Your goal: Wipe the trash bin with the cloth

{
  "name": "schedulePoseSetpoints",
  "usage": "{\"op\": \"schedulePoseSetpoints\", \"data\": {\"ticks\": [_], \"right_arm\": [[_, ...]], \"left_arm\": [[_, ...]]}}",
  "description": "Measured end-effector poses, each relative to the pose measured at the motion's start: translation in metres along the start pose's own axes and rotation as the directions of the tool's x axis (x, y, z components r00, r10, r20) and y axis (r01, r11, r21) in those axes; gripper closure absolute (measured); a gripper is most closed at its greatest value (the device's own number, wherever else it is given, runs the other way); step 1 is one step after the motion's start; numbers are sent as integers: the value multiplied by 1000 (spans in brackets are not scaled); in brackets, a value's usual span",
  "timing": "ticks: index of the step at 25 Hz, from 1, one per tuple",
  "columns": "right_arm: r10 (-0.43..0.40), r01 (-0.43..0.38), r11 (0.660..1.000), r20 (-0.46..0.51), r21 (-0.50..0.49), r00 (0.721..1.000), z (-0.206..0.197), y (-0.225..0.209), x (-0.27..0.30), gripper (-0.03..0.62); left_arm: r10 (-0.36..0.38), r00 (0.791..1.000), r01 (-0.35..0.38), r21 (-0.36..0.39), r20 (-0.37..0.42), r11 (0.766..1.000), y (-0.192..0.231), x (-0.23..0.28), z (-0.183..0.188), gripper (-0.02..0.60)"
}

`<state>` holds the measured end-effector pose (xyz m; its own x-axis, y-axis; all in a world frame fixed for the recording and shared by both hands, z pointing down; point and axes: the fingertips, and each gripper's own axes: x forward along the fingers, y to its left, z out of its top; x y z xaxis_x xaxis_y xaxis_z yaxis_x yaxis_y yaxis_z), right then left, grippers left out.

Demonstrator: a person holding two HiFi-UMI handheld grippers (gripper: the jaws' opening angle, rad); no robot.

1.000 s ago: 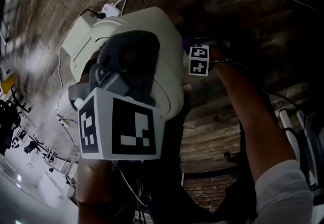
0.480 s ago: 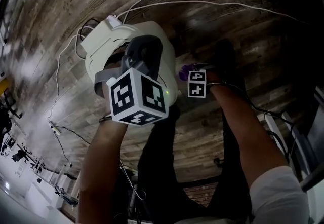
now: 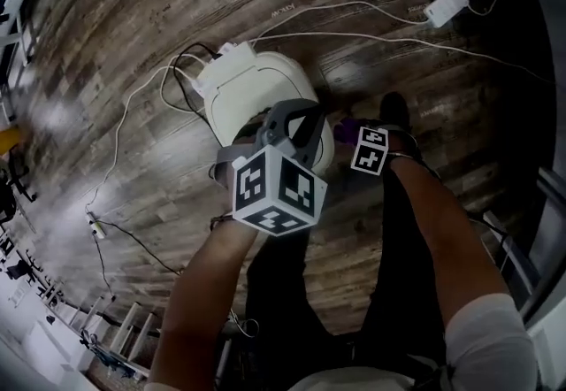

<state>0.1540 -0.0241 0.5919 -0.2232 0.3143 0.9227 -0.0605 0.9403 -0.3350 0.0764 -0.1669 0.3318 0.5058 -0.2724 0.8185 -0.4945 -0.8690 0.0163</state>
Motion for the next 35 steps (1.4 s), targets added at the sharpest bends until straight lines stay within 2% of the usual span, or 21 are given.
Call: {"op": "schedulePoseSetpoints", "data": {"ticks": [11, 15, 19, 23, 25, 28, 31, 35], "right_arm": [[-158, 143, 969, 57, 202, 986, 27, 14, -53, 484], [-195, 170, 950, 72, 262, 978, 30, 21, -79, 484], [-235, 197, 936, 103, 293, 966, 33, 33, -92, 484], [-305, 222, 898, 173, 381, 936, 28, 28, -88, 484], [-358, 249, 871, 199, 425, 912, 28, 17, -87, 484], [-393, 234, 837, 247, 495, 886, 32, 22, -85, 484], [-420, 227, 823, 290, 520, 860, 35, 21, -81, 484], [-478, 257, 799, 313, 544, 821, 38, 26, -69, 484]], "left_arm": [[-105, 994, 103, 35, 45, 994, -53, -61, -16, 578], [-84, 995, 85, -6, 62, 996, -57, -84, -25, 577], [-50, 999, 51, -70, 20, 996, -67, -93, -56, 577], [17, 999, -21, -135, -32, 991, -71, -86, -88, 577], [69, 996, -77, -183, -49, 980, -71, -81, -101, 577], [101, 992, -117, -232, -82, 966, -87, -76, -120, 577], [108, 990, -126, -221, -91, 967, -94, -67, -126, 577], [94, 990, -108, -136, -108, 985, -103, -59, -142, 577]]}}
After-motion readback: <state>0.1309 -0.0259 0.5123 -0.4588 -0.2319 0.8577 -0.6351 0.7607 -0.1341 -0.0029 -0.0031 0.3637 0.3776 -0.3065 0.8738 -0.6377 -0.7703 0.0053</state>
